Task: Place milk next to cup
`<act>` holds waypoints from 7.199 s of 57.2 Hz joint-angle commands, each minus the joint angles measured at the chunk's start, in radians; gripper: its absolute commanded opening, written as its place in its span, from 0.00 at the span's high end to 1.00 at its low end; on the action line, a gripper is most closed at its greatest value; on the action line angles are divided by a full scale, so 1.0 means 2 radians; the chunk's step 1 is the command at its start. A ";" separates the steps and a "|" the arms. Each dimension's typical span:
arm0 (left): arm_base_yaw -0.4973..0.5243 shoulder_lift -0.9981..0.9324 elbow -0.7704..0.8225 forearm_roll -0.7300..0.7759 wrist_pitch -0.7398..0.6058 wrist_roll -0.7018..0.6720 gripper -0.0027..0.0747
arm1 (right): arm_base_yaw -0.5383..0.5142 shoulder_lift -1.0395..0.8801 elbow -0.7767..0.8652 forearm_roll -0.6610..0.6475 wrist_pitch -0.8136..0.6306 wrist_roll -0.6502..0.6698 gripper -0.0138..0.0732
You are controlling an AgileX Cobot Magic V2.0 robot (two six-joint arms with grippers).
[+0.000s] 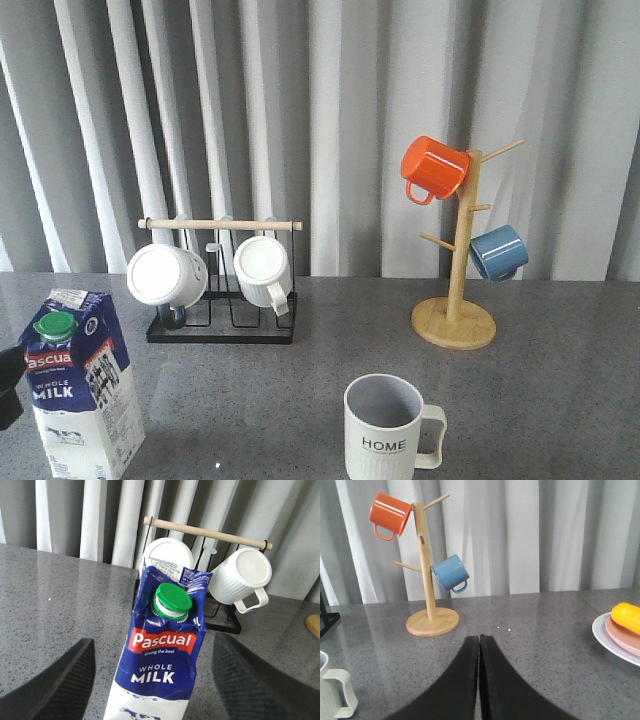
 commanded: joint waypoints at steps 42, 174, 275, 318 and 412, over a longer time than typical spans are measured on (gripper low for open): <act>-0.003 -0.005 -0.017 0.001 -0.037 0.000 0.33 | -0.002 0.001 -0.014 0.000 -0.029 0.000 0.84; 0.005 0.208 -0.059 0.116 -0.246 -0.017 0.05 | -0.002 0.001 -0.014 0.000 -0.029 0.000 0.84; 0.008 0.065 -0.062 0.153 -0.192 -0.223 0.64 | -0.002 0.001 -0.014 0.000 -0.029 0.000 0.84; -0.128 0.139 -0.193 0.146 -0.011 -0.170 0.64 | -0.002 0.001 -0.014 0.000 -0.029 0.000 0.84; -0.342 0.358 -0.257 -0.406 -0.314 0.345 0.64 | -0.002 0.001 -0.014 0.000 -0.029 0.000 0.84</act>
